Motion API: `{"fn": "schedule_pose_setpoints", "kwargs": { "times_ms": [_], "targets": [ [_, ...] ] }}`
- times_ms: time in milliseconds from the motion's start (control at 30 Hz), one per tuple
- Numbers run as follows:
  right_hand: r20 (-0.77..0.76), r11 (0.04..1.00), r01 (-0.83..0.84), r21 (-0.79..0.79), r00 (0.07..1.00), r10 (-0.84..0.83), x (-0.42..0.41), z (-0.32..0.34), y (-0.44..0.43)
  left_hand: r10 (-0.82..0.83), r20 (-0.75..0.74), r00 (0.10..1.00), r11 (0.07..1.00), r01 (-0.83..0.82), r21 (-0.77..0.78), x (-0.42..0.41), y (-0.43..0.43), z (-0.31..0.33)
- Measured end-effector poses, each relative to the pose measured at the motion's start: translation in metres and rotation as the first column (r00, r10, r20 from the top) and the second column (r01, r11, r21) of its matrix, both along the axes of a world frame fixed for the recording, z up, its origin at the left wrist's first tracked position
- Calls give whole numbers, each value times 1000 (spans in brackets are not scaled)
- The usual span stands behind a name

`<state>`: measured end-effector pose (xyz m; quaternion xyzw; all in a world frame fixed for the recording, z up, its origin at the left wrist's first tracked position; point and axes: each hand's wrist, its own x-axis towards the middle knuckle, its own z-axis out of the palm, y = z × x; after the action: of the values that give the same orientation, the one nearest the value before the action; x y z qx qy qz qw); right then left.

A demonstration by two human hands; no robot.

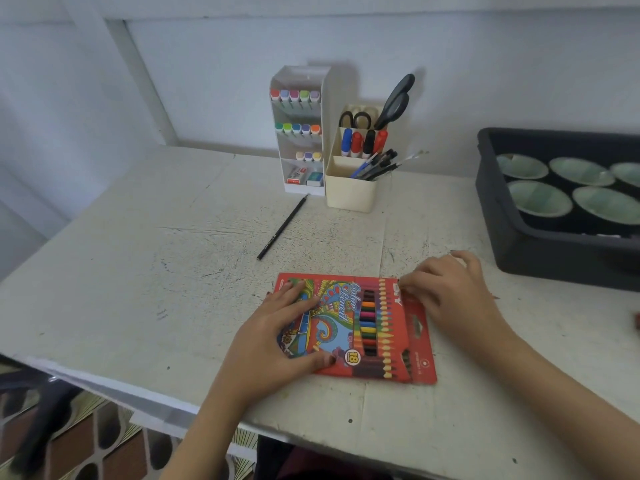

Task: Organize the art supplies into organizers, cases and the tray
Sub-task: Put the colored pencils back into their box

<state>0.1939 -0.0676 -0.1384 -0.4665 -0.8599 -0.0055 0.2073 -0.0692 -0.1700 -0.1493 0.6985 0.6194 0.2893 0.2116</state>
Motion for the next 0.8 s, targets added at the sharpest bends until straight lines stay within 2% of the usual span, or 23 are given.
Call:
{"fn": "schedule_pose_setpoints", "kwargs": {
  "times_ms": [100, 200, 300, 367, 467, 633, 733, 800],
  "targets": [
    [-52, 996, 87, -8, 995, -87, -6, -4, -8, 5, -2, 1000, 1000, -5, 5, -1, 0, -2],
    [-32, 958, 281, -51, 959, -283, -7, -3, -25, 11, 1, 1000, 1000, -11, 7, -1, 0, -3],
    [91, 826, 503, -254, 863, -497, -4, 2, -42, 13, 2, 1000, 1000, -13, 19, -1, 1, -4],
    [124, 747, 534, -396, 837, -533, 1, 0, -50, 13, 4, 1000, 1000, -13, 22, -1, 1, -5],
    [-11, 754, 428, -497, 866, -499, -1, -3, -54, 18, 4, 1000, 1000, -18, 21, 1, 1, -4],
    [-232, 824, 200, -531, 901, -367, -19, 1, -51, 22, 2, 1000, 1000, -22, 13, 2, 1, -3],
    [-286, 860, 102, -500, 918, -276, -25, 5, -46, 22, -3, 1000, 1000, -22, 17, 2, 1, -3],
    [-269, 850, 66, -522, 933, -238, -27, 7, -44, 21, -13, 1000, 1000, -21, 15, 1, 1, -3]
  ]
}}
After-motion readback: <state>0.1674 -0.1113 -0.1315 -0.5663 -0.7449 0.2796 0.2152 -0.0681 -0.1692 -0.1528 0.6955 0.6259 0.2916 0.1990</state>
